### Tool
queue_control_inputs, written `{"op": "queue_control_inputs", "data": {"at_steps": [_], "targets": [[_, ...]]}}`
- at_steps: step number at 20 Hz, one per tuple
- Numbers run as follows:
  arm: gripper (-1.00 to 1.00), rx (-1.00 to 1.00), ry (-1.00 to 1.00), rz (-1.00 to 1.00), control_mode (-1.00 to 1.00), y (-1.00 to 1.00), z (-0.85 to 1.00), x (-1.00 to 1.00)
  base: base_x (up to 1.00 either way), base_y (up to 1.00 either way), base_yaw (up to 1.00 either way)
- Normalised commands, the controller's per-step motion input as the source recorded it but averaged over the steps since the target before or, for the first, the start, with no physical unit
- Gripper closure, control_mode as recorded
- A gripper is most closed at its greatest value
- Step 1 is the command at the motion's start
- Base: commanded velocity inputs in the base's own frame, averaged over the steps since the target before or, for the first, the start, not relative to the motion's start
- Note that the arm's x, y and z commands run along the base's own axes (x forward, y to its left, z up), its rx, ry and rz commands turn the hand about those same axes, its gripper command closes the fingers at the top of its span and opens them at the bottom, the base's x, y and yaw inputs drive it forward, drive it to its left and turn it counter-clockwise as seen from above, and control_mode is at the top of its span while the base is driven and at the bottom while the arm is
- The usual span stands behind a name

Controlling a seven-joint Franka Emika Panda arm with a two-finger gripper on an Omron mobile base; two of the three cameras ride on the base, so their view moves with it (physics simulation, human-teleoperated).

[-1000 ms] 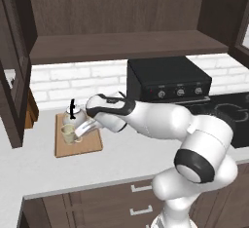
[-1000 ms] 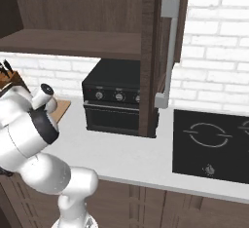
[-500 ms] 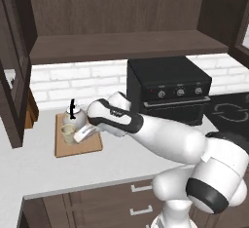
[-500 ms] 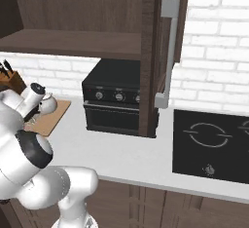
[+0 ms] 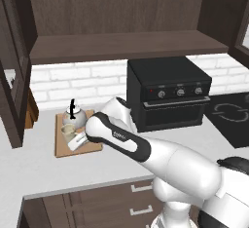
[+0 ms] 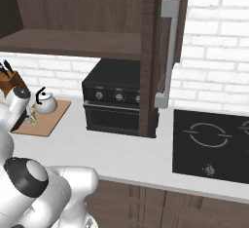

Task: Pick the kettle from the counter and place it on the tray. Then pick the mug from the cabinet and place it on the tray. Then close the cabinet doors.

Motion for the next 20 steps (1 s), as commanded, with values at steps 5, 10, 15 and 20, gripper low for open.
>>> {"op": "queue_control_inputs", "data": {"at_steps": [5,10,15,20], "targets": [[1.00,-0.08,-0.25,0.00,-1.00,0.00,0.01,-0.38,0.00,0.00,0.00],[1.00,-0.04,-0.33,-0.07,-1.00,0.02,0.09,-0.08,0.00,0.00,0.00],[1.00,-0.08,-0.26,-0.14,-1.00,0.06,0.24,0.00,0.00,0.00,0.00],[1.00,-0.08,-0.36,-0.13,-1.00,0.21,0.44,-0.04,0.00,0.00,0.00]]}}
